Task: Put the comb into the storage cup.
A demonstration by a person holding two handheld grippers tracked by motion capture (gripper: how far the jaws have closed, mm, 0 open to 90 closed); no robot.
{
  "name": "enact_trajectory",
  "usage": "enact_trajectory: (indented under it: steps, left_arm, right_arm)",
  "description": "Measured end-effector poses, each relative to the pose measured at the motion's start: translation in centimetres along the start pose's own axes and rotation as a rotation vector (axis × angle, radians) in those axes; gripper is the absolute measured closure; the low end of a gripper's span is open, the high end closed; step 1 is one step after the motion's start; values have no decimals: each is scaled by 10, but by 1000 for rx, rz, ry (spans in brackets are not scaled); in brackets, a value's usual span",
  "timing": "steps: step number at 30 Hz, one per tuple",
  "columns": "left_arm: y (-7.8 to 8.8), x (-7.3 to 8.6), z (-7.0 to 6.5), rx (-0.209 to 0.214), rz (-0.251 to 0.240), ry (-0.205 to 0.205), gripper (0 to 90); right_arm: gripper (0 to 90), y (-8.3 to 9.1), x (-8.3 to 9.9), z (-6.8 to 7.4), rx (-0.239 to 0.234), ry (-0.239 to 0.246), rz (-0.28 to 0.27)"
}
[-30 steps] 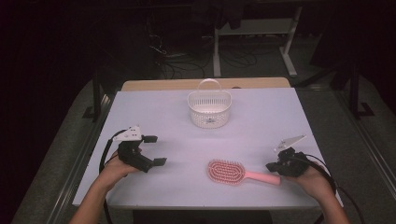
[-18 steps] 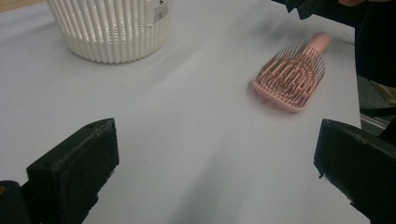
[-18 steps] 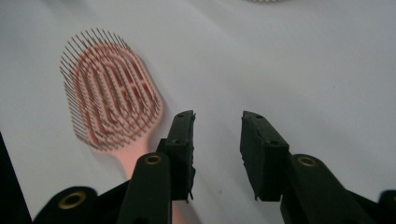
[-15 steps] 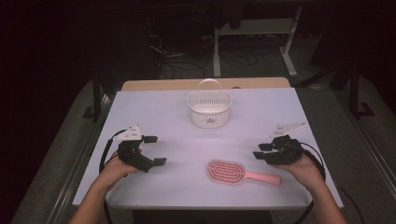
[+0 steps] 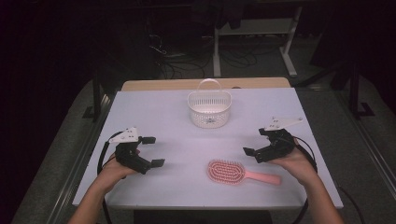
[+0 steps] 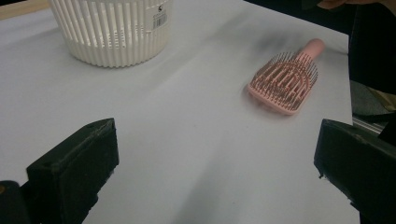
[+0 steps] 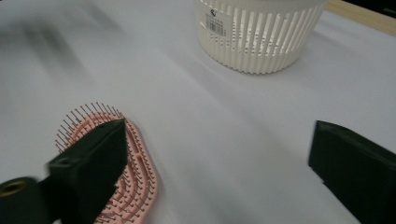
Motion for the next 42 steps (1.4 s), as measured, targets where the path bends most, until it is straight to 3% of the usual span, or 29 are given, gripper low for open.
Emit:
enact_trajectory:
  steps: [8,20,32,42]
  left_arm:
    - [1,1,1,8,0,-5,0]
    - [3,1,2,3,3,-4,0]
    - [2,1,3,7,0,-1,0]
    - [1,2,3,7,5,-4,0]
  right_arm:
    - [0,-1,0,0,-23,-2,-28]
    - [0,5,-2,4,-63,-15,-20]
    - [0,7,-11,9,-88,20,-32]
    - [0,-1,-20,14,-114,39,-16]
Point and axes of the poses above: each handheld gripper's, and its own axes: y roughly backward along the jaws, x roughly out of its underside, z roughly to its left, the point moved 6 cm from there along -y, roughly forward along the jaws, and after that the axes turned 5 degrees about -z, right-handed, at the moved point
